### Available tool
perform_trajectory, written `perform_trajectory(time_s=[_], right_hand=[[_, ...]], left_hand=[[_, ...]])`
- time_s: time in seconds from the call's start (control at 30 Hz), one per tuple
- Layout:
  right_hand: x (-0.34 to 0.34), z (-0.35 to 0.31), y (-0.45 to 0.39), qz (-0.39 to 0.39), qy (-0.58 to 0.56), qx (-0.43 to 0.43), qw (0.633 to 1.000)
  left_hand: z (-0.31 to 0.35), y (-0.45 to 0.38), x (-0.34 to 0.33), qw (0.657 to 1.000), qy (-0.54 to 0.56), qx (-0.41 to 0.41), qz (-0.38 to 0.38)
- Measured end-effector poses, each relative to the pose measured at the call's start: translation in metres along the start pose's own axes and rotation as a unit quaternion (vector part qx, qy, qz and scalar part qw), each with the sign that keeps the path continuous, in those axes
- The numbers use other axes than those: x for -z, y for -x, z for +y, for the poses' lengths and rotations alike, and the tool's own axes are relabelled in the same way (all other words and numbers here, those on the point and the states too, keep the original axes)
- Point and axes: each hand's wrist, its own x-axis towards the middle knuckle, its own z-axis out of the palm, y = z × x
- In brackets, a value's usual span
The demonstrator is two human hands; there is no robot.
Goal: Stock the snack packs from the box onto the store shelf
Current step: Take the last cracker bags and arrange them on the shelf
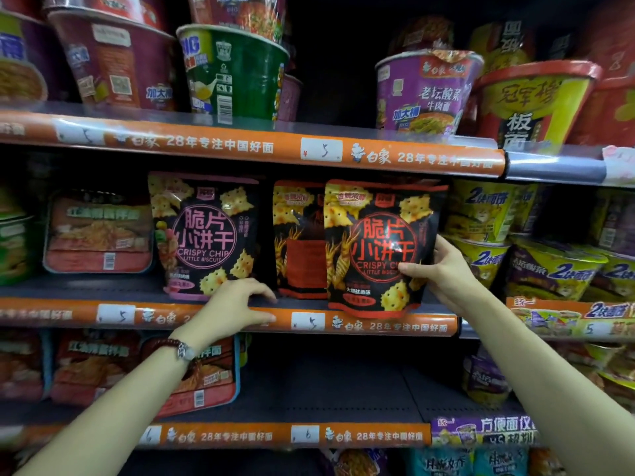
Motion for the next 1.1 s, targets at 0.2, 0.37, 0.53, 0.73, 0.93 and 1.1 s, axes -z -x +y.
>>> perform_trajectory(time_s=[0.2, 0.37, 0.53, 0.73, 0.93, 1.1], right_hand=[[-0.051, 0.008, -0.011, -0.006, 0.007, 0.034, 0.999], [-0.059, 0.023, -0.014, -0.052, 0.072, 0.022, 0.996], [-0.049, 0.031, -0.014, -0.076, 0.134, 0.004, 0.988], [-0.076, 0.042, -0.018, 0.004, 0.189, 0.045, 0.981], [-0.1, 0.052, -0.017, 0.043, 0.238, 0.062, 0.968], [-0.093, 0.052, -0.023, -0.014, 0.235, -0.005, 0.972]], left_hand=[[-0.001, -0.001, 0.001, 1.0, -0.005, -0.002, -0.001], [-0.001, 0.0, -0.001, 1.0, -0.003, -0.007, 0.002], [-0.003, -0.001, -0.002, 1.0, 0.006, -0.008, 0.005], [-0.004, -0.002, -0.003, 1.0, -0.004, -0.016, 0.006], [-0.006, 0.0, -0.005, 1.0, 0.004, -0.025, 0.018], [-0.007, 0.0, -0.005, 0.999, 0.004, -0.029, 0.018]])
